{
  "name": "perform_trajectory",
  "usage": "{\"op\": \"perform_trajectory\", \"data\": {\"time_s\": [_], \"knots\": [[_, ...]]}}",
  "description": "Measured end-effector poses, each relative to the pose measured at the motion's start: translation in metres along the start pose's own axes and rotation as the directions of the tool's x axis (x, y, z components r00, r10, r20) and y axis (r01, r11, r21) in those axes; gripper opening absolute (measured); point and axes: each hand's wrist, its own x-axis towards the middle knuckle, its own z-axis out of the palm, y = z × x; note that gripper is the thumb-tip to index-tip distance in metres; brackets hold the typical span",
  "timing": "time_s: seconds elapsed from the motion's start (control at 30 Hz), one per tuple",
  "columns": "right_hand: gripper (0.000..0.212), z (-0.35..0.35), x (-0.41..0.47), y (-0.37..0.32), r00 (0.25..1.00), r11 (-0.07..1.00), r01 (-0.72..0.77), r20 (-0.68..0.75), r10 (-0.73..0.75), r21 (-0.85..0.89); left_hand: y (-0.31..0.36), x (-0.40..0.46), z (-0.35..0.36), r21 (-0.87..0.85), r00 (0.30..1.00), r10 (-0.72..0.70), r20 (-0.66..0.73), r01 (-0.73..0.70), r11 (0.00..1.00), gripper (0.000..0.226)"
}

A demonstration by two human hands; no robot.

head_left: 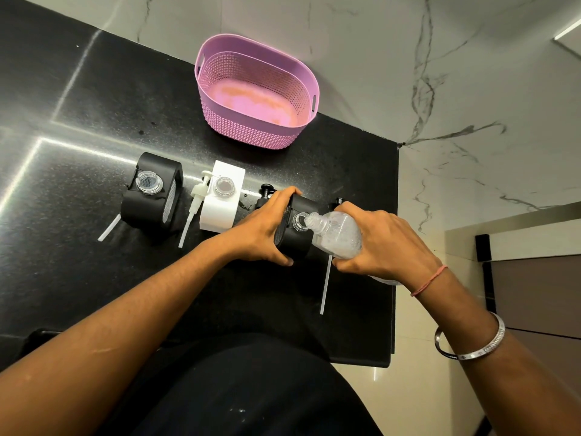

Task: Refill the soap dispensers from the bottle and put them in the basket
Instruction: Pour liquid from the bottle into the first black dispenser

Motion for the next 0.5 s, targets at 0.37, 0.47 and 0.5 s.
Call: {"op": "perform_trajectory", "data": {"time_s": [0.37,0.47,0.5], "knots": [[0.078,0.0001,0.0004,0.0003,1.0,1.0,0.002,-0.003,-0.002,-0.006,0.001,-0.0007,-0.0001,-0.005,1.0,-0.004,-0.001,0.004,1.0,0.125],[0.078,-0.0003,0.0004,0.0002,1.0,1.0,0.004,-0.004,-0.004,-0.01,0.0012,-0.0006,-0.0004,-0.009,1.0,-0.002,-0.002,0.002,1.0,0.124],[0.078,-0.0006,0.0004,0.0001,1.0,1.0,0.002,-0.003,-0.002,-0.009,0.0016,-0.0006,-0.0005,-0.009,1.0,-0.003,-0.001,0.003,1.0,0.123]]}}
